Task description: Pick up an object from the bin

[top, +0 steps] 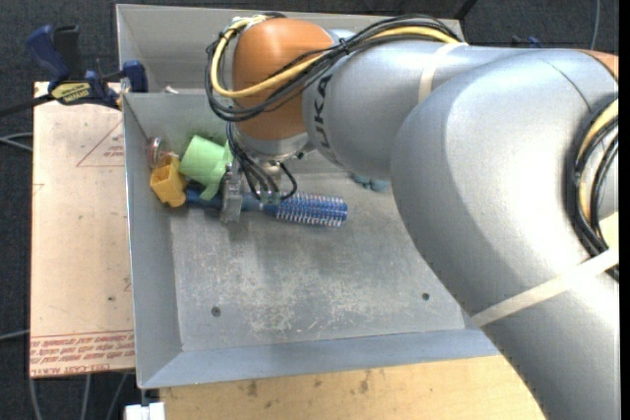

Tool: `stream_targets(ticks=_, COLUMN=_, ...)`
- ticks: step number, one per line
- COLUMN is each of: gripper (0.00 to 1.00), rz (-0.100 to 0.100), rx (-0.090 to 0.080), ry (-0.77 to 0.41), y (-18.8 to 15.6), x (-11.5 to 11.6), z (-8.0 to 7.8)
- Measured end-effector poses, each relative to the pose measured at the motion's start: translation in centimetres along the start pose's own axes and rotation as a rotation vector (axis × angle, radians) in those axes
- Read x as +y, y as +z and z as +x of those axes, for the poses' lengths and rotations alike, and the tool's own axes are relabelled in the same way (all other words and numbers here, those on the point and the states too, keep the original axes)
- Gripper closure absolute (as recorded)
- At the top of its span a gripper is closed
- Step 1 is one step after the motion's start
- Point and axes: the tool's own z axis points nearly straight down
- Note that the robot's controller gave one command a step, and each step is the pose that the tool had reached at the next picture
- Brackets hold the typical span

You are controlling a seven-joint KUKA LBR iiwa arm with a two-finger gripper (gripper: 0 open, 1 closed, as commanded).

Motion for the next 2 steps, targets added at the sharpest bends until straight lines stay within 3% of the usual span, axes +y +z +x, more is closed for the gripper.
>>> stream_targets(ticks=1, gripper=1.0, rz=-0.002, rx=-0.006, ry=0.004, y=-10.8, x=1.0, z=1.2)
stream_targets(ticks=2, gripper=1.0, rz=0.005, rx=0.005, ry=0.049, y=-6.0, x=-11.6, z=0.0)
